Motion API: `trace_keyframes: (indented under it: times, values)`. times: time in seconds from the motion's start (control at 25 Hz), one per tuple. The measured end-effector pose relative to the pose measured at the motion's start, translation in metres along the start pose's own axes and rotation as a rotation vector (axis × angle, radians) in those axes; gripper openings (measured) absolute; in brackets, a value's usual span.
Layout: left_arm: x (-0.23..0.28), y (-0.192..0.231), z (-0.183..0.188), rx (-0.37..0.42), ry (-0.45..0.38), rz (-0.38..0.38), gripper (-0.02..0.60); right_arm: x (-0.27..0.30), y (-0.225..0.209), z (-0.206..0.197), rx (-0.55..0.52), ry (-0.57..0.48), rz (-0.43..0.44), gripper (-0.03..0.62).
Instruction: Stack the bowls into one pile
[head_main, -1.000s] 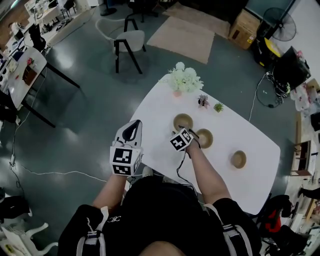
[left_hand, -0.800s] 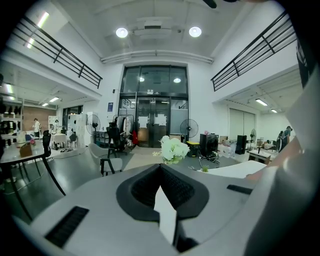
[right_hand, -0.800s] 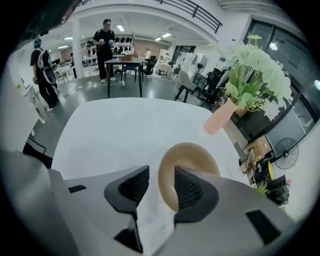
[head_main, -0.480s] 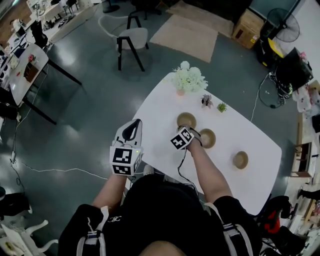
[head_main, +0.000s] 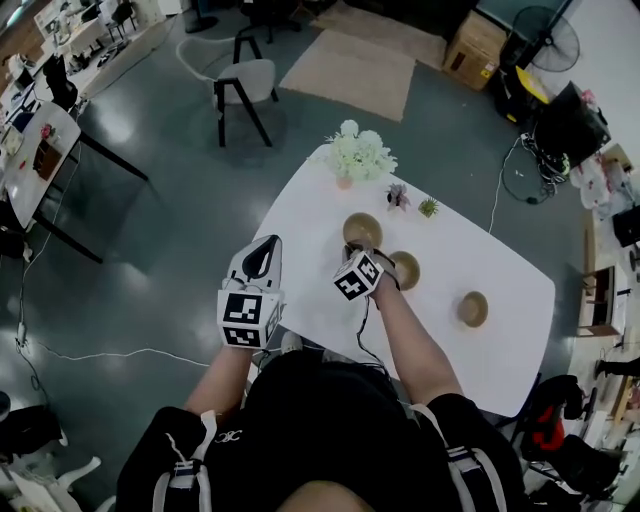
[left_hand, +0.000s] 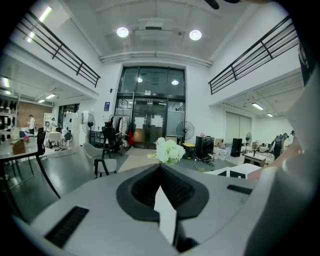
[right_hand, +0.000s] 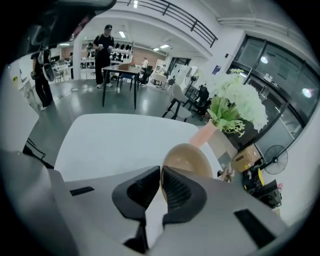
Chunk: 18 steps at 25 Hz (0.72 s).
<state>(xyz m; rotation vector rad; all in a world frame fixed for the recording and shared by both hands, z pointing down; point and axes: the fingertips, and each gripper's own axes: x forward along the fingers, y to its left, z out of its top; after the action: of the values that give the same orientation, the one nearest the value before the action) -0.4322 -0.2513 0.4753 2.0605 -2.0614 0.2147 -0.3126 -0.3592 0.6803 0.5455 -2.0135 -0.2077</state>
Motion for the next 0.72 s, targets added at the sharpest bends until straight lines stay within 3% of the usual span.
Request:
trace_keyframes:
  times: [0.32,0.72]
  values:
    - [0.013,-0.039,0.008,0.018,-0.015,-0.085,0.012,-0.047,-0.024,-0.013,-0.002,-0.032,-0.102,0.037]
    - [0.025,-0.099,0.016,0.058,-0.023,-0.210,0.012,-0.079,-0.042,-0.084,0.088,0.045,-0.172,0.037]
